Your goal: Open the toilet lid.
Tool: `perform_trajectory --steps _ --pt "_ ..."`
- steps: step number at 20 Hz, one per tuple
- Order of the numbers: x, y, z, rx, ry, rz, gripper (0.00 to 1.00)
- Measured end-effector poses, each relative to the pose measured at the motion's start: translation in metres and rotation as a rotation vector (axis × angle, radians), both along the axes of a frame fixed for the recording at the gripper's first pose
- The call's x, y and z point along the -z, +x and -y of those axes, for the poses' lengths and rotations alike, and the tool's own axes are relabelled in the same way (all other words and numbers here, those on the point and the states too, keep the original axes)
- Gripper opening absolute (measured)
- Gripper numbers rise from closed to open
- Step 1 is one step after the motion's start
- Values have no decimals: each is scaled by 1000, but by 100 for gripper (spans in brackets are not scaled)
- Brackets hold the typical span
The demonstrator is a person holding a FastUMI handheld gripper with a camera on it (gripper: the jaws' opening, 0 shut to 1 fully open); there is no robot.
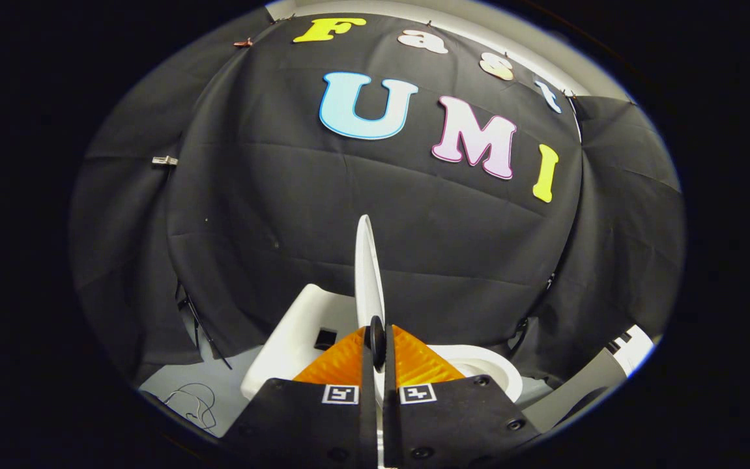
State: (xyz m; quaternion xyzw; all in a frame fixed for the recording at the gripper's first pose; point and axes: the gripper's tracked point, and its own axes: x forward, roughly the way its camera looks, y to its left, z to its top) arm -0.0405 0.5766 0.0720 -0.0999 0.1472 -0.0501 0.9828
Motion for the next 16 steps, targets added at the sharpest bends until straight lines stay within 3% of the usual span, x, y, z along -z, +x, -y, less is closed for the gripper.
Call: perform_trajectory --steps 7,9,11,13,16 --pt "0 1 -2 -49 -28 24 11" --pt "5 3 -7 -77 14 8 21" --pt "3 7 -22 -153 26 -7 60" --pt "-1 1 -12 -143 -10 18 99" --pt "-3 0 -18 -170 14 28 99"
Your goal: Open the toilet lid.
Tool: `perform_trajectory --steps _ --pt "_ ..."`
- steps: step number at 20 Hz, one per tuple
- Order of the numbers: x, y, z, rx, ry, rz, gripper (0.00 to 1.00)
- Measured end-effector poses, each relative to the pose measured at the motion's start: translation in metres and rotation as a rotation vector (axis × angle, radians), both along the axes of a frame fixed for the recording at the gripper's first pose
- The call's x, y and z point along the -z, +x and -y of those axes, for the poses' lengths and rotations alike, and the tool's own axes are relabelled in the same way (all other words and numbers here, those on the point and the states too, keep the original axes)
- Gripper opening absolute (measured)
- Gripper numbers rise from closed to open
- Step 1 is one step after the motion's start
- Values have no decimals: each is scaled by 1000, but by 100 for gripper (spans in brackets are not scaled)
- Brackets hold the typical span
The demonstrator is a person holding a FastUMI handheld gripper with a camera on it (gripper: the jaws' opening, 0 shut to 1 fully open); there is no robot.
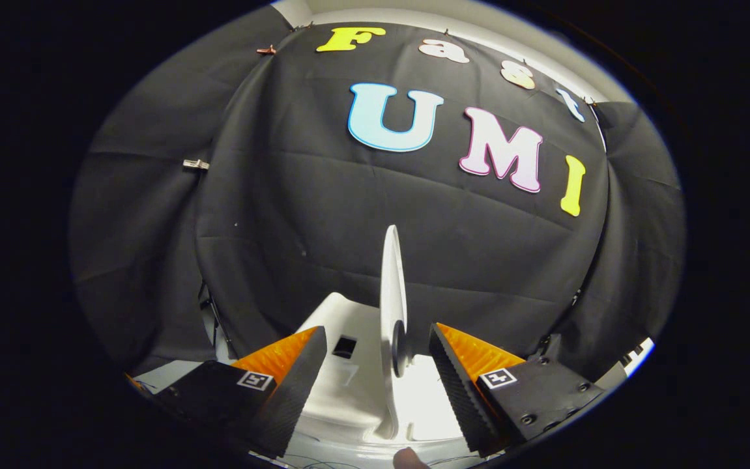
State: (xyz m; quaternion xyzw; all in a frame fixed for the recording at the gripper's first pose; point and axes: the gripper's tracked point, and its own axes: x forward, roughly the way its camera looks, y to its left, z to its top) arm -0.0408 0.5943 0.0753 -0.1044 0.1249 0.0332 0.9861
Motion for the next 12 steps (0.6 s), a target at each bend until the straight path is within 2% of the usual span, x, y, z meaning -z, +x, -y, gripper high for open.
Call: perform_trajectory --steps 8,12 --pt "-49 -11 15 -38 121 65 99" --pt "-87 -15 43 -61 178 164 98"
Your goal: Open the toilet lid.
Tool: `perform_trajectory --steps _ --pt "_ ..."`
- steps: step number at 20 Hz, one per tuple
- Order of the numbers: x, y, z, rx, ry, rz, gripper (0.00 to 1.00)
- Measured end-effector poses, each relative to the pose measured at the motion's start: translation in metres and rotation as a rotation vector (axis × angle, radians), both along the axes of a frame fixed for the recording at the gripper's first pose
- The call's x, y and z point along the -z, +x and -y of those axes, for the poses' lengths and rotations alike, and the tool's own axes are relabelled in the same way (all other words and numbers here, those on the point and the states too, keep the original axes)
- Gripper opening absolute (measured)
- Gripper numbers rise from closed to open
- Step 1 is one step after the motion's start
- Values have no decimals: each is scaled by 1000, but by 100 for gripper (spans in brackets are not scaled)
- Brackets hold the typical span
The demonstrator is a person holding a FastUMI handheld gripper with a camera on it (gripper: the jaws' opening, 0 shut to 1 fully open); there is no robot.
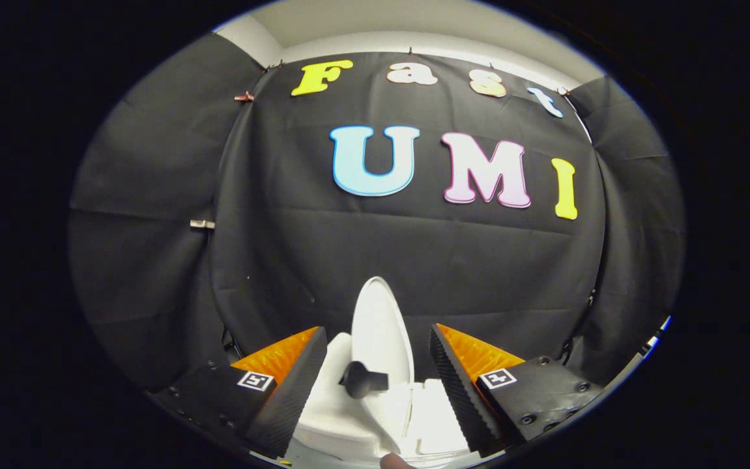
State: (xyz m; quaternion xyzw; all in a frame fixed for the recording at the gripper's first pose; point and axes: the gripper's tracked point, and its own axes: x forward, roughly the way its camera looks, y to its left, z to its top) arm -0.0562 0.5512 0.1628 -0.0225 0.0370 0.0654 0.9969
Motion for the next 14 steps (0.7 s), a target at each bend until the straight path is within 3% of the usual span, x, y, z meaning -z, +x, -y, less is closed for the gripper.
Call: perform_trajectory --steps 5,14 --pt "-18 3 59 -42 52 46 98" --pt "5 38 240 83 -48 82 99"
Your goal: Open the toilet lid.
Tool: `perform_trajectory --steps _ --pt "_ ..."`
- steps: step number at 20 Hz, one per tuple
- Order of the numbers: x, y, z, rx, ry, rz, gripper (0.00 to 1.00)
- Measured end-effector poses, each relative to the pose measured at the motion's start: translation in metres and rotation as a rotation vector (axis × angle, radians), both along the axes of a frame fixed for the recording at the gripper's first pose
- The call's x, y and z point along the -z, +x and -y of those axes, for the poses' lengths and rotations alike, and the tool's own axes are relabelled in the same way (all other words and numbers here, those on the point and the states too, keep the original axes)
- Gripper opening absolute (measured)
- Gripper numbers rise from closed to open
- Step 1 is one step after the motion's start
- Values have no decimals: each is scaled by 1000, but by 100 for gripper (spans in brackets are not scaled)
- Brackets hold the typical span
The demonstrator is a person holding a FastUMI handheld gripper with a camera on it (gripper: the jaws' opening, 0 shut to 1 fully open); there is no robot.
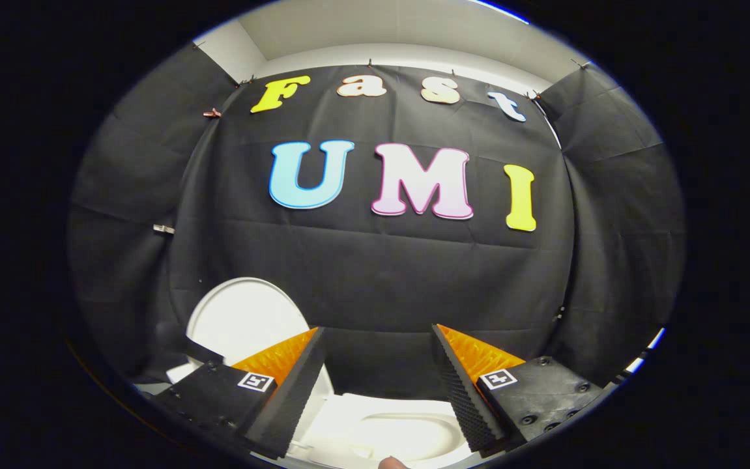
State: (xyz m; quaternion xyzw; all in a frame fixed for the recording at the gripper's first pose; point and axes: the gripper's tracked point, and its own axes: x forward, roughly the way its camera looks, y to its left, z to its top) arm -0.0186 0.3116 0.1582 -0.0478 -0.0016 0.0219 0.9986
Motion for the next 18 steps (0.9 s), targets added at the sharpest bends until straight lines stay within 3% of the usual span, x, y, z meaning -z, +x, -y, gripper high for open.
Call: perform_trajectory --steps 9,18 --pt "63 31 126 96 -31 -28 98" --pt "119 46 181 116 -29 -80 99"
